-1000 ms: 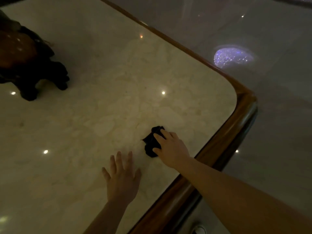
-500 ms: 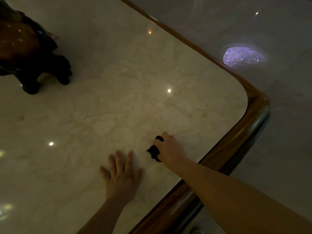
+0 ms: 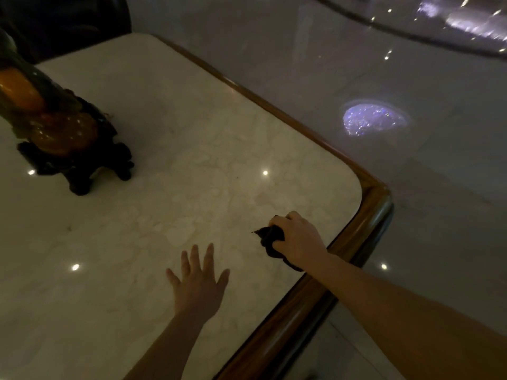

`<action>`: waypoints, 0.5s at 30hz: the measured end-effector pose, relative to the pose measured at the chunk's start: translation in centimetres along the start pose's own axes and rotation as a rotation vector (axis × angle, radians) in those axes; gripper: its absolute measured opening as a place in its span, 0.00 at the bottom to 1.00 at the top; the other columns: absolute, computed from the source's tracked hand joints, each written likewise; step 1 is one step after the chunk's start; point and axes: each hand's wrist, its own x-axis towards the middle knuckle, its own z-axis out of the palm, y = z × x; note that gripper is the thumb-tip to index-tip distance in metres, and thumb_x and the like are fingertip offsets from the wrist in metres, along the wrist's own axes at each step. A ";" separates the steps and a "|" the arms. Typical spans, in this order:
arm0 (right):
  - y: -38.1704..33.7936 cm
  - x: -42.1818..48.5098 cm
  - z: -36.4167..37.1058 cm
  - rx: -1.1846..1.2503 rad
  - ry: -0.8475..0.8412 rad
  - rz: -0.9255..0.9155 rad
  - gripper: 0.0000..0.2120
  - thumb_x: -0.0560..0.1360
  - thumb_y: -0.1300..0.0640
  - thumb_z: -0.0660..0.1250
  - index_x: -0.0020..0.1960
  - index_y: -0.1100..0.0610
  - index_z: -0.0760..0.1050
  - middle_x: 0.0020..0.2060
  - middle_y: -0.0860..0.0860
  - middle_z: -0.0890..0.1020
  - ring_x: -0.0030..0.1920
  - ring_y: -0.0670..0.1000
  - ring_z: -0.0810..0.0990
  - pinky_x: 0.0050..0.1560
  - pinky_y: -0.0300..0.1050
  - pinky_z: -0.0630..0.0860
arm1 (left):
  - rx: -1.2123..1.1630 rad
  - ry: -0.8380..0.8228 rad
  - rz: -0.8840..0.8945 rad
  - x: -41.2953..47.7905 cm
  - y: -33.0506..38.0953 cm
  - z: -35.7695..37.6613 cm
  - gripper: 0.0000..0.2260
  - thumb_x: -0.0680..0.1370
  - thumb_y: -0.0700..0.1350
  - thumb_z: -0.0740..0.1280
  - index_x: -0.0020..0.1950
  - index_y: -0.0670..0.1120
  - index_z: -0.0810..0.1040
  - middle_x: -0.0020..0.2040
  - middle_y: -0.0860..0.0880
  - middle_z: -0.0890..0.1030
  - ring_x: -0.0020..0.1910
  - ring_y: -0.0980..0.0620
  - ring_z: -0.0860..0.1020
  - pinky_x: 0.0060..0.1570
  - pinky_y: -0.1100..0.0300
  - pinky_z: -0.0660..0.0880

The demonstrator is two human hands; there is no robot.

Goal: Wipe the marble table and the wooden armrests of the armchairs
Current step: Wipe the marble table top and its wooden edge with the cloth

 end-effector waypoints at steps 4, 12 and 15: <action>-2.7 -2.9 -6.9 0.024 0.075 0.015 0.17 0.73 0.53 0.70 0.61 0.50 0.75 0.51 0.54 0.73 0.46 0.55 0.77 0.46 0.49 0.76 | -0.005 0.063 0.079 -2.4 1.4 -5.5 0.34 0.78 0.68 0.43 0.79 0.56 0.37 0.81 0.47 0.42 0.79 0.42 0.39 0.73 0.32 0.44; -5.8 -10.9 -18.4 0.051 0.299 0.118 0.16 0.71 0.53 0.72 0.59 0.50 0.77 0.49 0.53 0.75 0.47 0.54 0.77 0.44 0.45 0.70 | -0.026 0.226 0.300 -7.7 4.7 -14.9 0.34 0.77 0.69 0.44 0.79 0.56 0.42 0.81 0.44 0.48 0.79 0.40 0.45 0.73 0.32 0.46; -6.0 -14.5 -21.3 0.085 0.341 0.176 0.17 0.69 0.55 0.73 0.58 0.53 0.79 0.51 0.57 0.79 0.52 0.58 0.79 0.52 0.53 0.76 | -0.009 0.223 0.344 -9.6 6.3 -17.4 0.34 0.78 0.68 0.46 0.80 0.55 0.43 0.81 0.44 0.50 0.79 0.39 0.46 0.73 0.32 0.47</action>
